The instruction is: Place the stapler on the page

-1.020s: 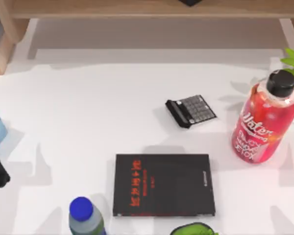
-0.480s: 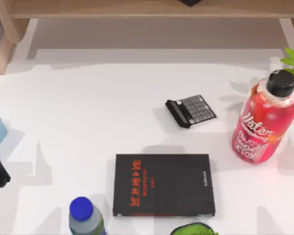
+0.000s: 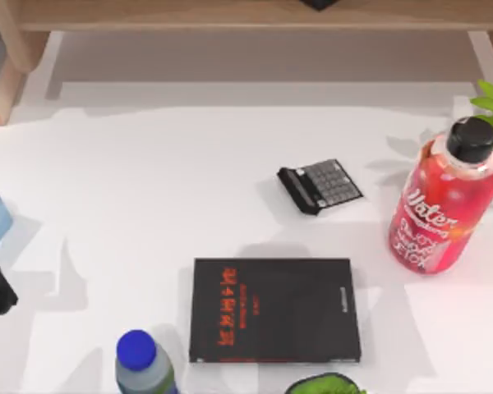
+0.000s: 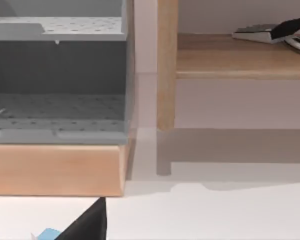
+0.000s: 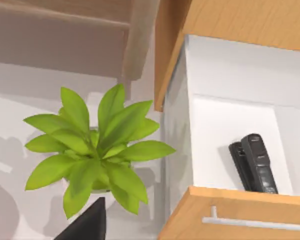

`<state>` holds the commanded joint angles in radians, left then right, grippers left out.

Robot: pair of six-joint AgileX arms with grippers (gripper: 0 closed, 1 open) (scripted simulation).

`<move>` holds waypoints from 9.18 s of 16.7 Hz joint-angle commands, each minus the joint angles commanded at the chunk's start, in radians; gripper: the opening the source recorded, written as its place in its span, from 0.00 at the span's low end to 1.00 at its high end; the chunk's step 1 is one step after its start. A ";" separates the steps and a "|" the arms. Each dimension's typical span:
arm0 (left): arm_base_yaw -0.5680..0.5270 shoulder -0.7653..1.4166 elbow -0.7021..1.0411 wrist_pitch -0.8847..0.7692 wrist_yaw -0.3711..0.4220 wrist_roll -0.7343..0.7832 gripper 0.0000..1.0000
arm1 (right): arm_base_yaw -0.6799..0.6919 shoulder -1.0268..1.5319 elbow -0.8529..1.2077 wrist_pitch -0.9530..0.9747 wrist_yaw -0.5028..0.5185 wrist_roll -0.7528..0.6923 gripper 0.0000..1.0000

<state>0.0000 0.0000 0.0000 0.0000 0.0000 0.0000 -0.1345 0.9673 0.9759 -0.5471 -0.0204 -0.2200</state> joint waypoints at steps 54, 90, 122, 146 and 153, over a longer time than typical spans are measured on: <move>0.000 0.000 0.000 0.000 0.000 0.000 1.00 | -0.241 1.678 1.461 -0.735 -0.030 -0.386 0.70; 0.000 0.000 0.000 0.000 0.000 0.000 1.00 | -0.039 1.135 1.267 -0.783 0.027 -0.012 0.00; 0.000 0.000 0.000 0.000 0.000 0.000 1.00 | 1.012 1.057 0.600 -0.511 0.100 1.103 0.00; 0.000 0.000 0.000 0.000 0.000 0.000 1.00 | 1.008 1.093 0.531 -0.406 0.100 1.100 0.75; 0.000 0.000 0.000 0.000 0.000 0.000 1.00 | 1.008 1.093 0.531 -0.406 0.100 1.100 1.00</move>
<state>0.0000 0.0000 0.0000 0.0000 0.0000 0.0000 0.8739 2.0605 1.5071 -0.9534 0.0794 0.8796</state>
